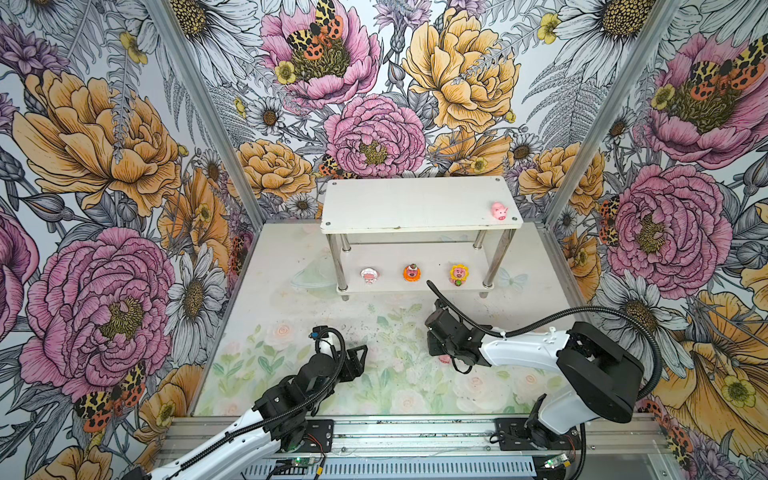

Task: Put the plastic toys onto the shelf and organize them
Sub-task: 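Close the right gripper on a pink pig and lift it, then carry the pig onto the top shelf beside the first pig and release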

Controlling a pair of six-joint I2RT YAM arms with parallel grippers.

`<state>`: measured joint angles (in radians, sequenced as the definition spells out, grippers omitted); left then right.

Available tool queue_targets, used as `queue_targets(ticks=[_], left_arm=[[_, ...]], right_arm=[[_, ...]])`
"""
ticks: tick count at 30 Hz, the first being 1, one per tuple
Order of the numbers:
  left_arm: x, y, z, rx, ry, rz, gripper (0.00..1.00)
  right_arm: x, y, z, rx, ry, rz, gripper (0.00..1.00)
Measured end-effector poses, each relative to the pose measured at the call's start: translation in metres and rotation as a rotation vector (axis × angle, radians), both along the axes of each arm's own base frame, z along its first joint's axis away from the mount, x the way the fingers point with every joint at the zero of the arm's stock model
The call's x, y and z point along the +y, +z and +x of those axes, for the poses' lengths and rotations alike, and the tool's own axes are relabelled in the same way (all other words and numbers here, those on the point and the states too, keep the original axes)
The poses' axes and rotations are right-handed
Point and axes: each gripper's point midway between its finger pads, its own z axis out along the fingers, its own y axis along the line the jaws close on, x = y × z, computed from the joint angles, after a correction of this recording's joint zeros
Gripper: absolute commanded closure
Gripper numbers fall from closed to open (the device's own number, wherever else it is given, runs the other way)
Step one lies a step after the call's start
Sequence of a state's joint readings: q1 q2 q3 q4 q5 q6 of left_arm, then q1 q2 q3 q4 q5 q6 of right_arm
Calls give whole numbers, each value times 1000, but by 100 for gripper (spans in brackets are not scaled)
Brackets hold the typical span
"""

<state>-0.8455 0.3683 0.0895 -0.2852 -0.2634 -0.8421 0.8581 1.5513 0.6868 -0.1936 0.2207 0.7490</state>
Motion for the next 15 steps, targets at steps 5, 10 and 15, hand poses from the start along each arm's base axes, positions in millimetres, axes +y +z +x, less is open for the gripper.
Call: queue_targets(ticks=[5, 10, 15], left_arm=[[1, 0, 1, 1, 3, -3, 20], [1, 1, 0, -7, 4, -11, 20], [2, 6, 2, -22, 10, -31, 20]], right_arm=[[3, 5, 5, -16, -2, 3, 86], [1, 16, 1, -2, 34, -26, 94], [5, 81, -1, -42, 112, -6, 94]])
